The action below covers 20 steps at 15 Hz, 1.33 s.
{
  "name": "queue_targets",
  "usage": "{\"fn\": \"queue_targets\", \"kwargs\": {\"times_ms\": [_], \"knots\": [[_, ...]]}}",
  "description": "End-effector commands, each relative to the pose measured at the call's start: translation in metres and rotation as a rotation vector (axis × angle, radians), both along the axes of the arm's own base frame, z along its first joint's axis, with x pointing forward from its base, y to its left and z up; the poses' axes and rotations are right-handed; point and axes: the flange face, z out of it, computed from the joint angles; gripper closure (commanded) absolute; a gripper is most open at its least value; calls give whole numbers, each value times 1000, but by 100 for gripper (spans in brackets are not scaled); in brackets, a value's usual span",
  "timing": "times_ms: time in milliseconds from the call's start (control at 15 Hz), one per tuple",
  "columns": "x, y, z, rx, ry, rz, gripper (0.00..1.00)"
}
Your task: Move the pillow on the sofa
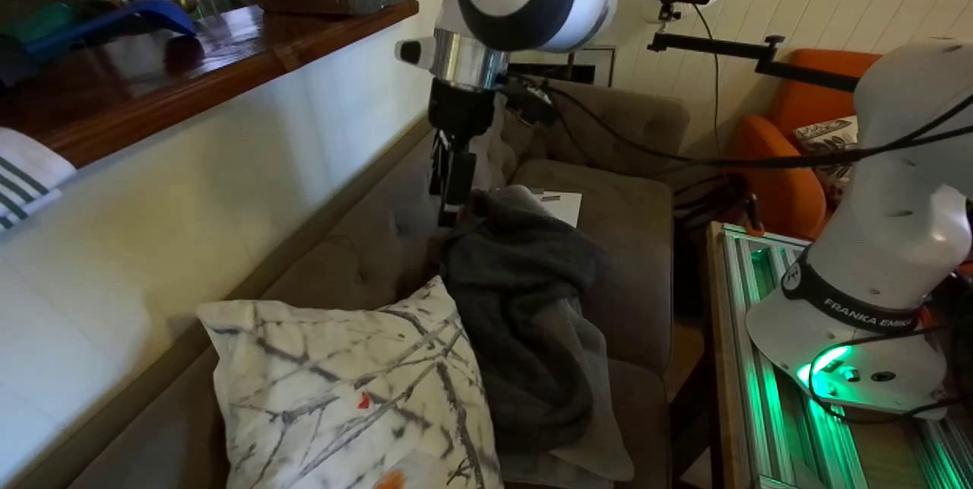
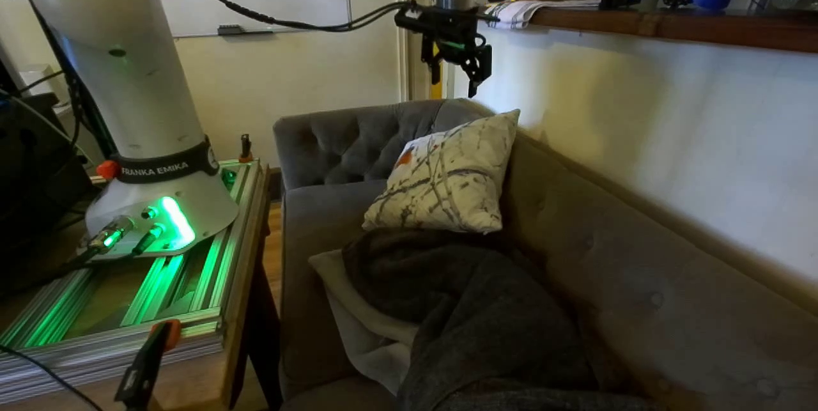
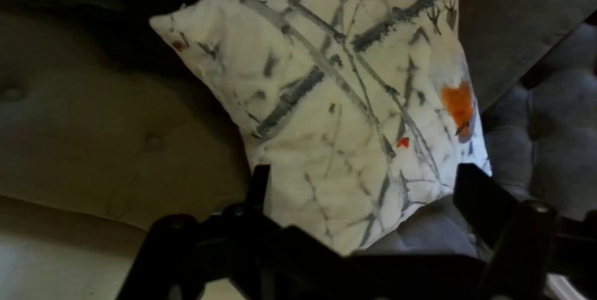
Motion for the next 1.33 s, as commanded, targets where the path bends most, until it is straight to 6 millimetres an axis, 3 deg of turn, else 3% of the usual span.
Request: {"fn": "queue_targets", "kwargs": {"times_ms": [0, 67, 267, 600, 800, 1067, 1267], "knots": [[30, 19, -40, 133, 38, 120, 0], [8, 16, -18, 57, 13, 67, 0], [22, 19, -40, 96, 37, 104, 0], [31, 16, -47, 100, 33, 112, 0], [44, -15, -77, 120, 52, 88, 0], [54, -72, -129, 113, 77, 40, 0], [68, -96, -169, 127, 77, 21, 0]]}}
